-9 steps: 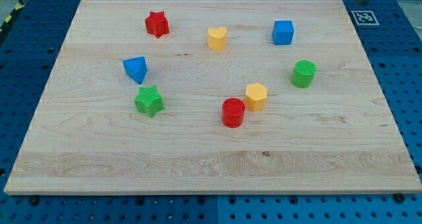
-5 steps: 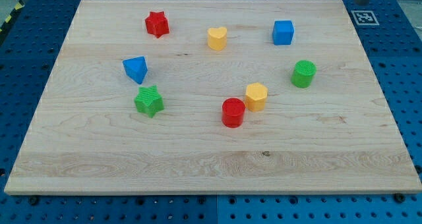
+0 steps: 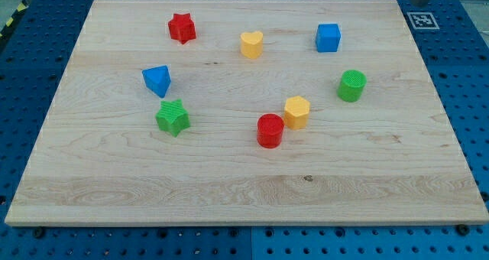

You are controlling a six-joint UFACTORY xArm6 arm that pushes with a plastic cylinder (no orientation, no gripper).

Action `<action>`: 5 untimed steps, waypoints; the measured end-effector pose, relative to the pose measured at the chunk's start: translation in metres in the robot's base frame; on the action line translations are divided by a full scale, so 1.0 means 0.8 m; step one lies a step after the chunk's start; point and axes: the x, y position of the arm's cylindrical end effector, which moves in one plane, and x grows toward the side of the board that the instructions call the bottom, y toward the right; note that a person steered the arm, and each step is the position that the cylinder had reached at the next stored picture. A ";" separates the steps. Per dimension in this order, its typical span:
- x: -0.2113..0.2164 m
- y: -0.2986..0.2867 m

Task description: Move your arm in between blue cube and green circle

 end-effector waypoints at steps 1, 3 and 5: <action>0.007 0.003; 0.027 0.010; 0.035 0.012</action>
